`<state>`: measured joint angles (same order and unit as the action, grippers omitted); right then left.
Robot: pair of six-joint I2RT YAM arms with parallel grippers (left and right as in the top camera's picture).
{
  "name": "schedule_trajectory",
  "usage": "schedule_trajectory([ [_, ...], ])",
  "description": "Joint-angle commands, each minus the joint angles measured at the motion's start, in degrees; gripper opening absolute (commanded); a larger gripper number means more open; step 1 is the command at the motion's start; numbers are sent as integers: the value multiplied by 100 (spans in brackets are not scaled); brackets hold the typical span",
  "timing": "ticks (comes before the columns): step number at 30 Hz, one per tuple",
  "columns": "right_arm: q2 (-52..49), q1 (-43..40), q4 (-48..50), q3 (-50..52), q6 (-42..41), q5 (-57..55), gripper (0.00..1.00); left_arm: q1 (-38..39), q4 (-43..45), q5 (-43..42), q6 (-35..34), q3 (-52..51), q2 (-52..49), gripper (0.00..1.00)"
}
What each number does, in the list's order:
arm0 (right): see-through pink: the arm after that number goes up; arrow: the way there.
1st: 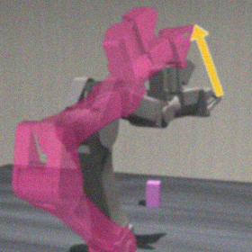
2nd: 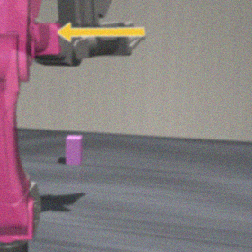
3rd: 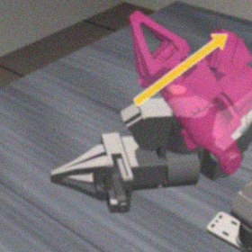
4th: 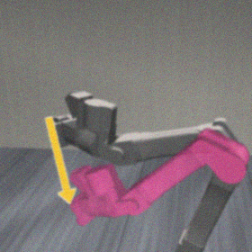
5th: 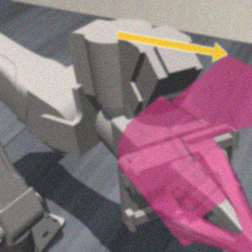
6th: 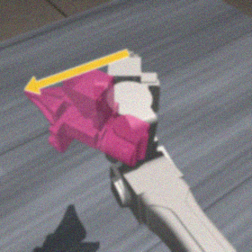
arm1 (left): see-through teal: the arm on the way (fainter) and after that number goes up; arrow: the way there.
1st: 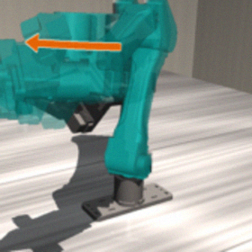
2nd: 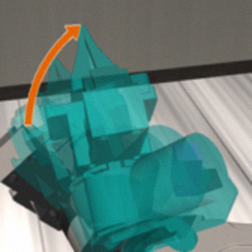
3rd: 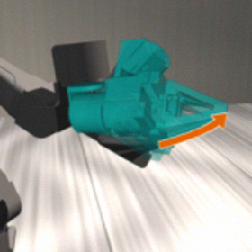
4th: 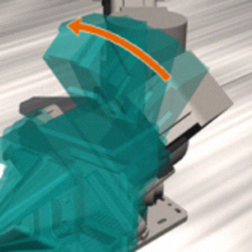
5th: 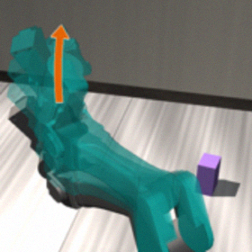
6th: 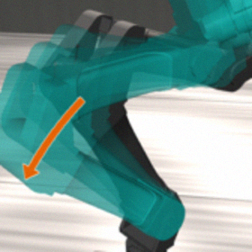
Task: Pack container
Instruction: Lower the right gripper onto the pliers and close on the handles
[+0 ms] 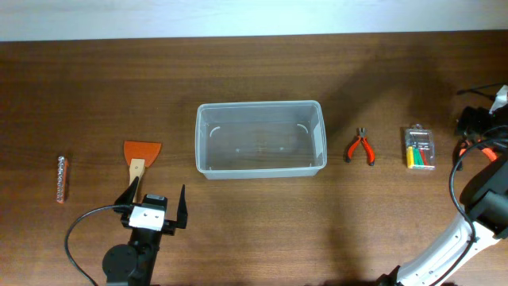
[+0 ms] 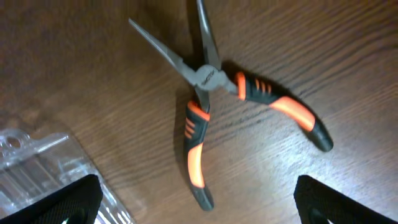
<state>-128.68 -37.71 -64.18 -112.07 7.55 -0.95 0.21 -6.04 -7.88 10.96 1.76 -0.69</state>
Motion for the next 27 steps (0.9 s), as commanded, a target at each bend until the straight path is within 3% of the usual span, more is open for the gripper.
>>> schedule_trajectory([
  [1,-83,-4,81,-22,-39,55,98,17,-2,22,70,-28,33,99],
  [27,-702,26,105,-22,-188,68,99,17,-2,22,70,-28,33,99],
])
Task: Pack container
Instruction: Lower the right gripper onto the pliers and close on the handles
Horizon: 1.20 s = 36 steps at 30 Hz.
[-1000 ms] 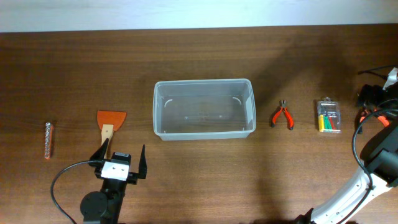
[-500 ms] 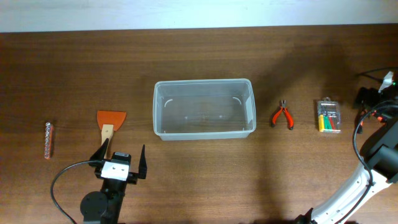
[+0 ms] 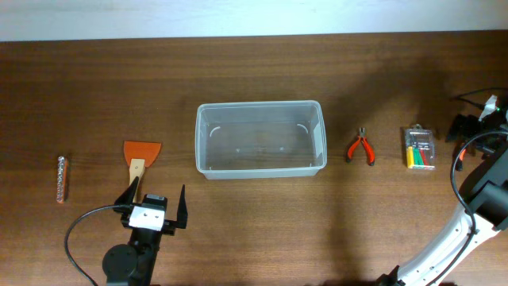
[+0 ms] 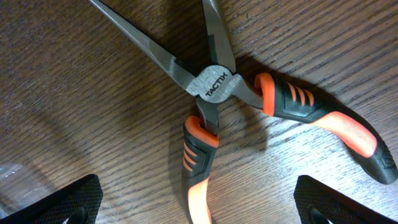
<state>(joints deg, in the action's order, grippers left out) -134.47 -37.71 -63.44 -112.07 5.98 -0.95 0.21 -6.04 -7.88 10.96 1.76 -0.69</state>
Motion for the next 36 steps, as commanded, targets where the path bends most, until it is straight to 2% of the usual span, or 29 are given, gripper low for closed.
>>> schedule_trajectory([
  [1,-122,26,33,-24,4,103,99,17,-2,22,70,-28,33,99],
  [35,-286,20,133,-22,81,225,100,17,-2,22,70,-28,33,99],
  [36,-286,20,133,-24,81,225,97,17,-2,24,70,-28,33,99],
])
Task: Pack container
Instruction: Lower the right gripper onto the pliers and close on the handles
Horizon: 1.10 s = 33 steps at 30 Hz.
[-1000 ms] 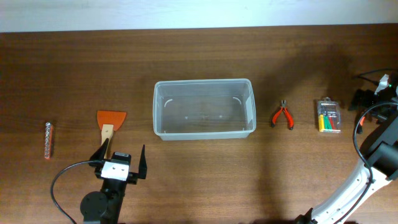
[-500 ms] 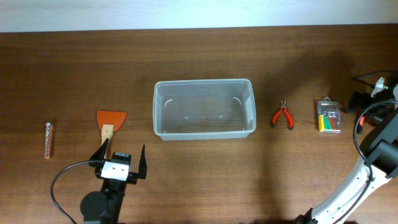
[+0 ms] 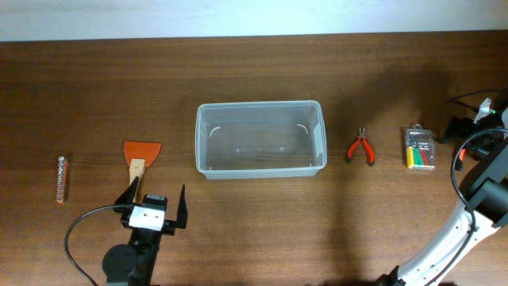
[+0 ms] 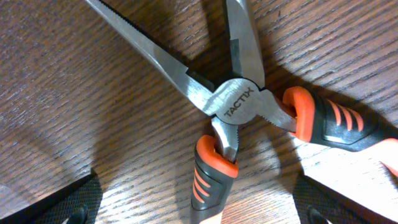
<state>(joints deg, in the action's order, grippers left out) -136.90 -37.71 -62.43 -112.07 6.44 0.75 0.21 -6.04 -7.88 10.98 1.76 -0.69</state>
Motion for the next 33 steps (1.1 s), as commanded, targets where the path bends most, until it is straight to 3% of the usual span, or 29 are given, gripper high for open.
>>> schedule_trajectory([
  [1,-44,20,33,-24,37,55,95,17,-2,22,68,-28,33,99],
  [9,-44,20,55,-24,37,52,80,17,-2,22,68,-28,33,99],
  [20,-44,20,120,-24,33,52,49,17,-2,22,68,-28,33,99],
  [33,-44,20,120,-24,31,52,32,17,-2,22,68,-28,33,99],
])
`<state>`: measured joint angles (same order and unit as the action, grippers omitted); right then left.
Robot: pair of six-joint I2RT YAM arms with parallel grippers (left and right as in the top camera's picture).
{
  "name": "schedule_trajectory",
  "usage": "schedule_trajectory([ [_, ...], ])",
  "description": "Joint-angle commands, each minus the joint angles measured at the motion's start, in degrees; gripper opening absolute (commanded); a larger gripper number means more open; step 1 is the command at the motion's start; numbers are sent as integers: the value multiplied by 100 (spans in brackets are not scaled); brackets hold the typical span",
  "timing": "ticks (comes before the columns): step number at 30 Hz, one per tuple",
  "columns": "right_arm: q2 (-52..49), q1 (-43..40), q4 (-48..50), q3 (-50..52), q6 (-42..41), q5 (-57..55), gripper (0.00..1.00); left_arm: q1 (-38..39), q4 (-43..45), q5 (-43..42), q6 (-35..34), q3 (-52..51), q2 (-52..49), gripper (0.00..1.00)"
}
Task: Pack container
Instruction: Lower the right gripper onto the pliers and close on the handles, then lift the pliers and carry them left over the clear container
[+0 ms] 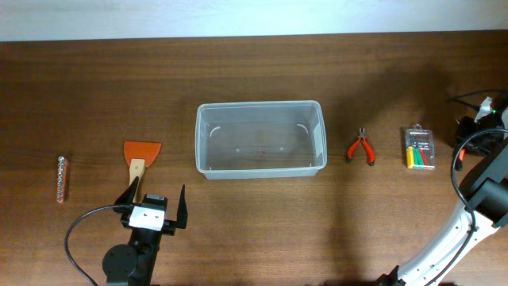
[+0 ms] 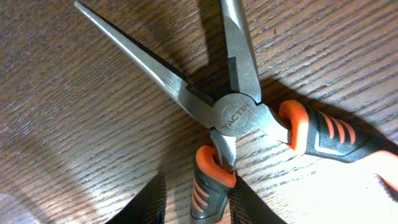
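Observation:
Orange-and-black needle-nose pliers (image 1: 361, 148) lie spread open on the wooden table, right of the clear empty container (image 1: 260, 106). In the right wrist view the pliers (image 2: 236, 118) fill the frame. My right gripper (image 2: 200, 185) straddles their lower handle narrowly. The right finger (image 2: 252, 205) touches the handle. A strip of table shows between the handle and the left finger (image 2: 146, 202). My left gripper (image 1: 155, 202) stands open near the front edge, just below an orange scraper (image 1: 141, 153), holding nothing.
A small speckled bar (image 1: 62, 178) lies at the far left. A clear case of coloured pieces (image 1: 420, 148) sits right of the pliers. The right arm and its cables (image 1: 476, 159) stand at the table's right edge.
My right fingers stood wide apart at the bottom corners of the wrist view; now they are drawn in close on either side of the pliers' lower handle. The left arm has not moved.
At first the right wrist camera saw the whole pliers and the clear case's corner. At each later moment the pliers filled more of the frame, fingers still wide. Now the fingers have narrowed around the lower handle. Container, scraper and left arm stayed put.

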<state>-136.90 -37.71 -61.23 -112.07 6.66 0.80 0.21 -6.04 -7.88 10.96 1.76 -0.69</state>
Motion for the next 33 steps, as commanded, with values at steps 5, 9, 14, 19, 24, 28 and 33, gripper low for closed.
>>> schedule_trajectory([
  [5,-44,20,0,-24,9,48,26,17,-2,22,70,-28,33,99],
  [9,-44,20,-2,-24,2,48,19,17,-2,22,70,-28,33,99],
  [14,-42,20,-4,-24,-13,50,17,17,-2,22,70,-28,33,99],
  [19,-42,20,-46,-24,-13,48,12,17,-2,22,70,-28,33,99],
  [24,-42,20,-101,-44,-13,50,8,17,-2,22,70,-28,33,99],
  [28,-42,20,-186,-144,-13,50,6,17,-2,22,70,-28,33,99],
  [33,-39,22,-474,-608,-11,50,4,15,-2,22,70,-28,33,99],
])
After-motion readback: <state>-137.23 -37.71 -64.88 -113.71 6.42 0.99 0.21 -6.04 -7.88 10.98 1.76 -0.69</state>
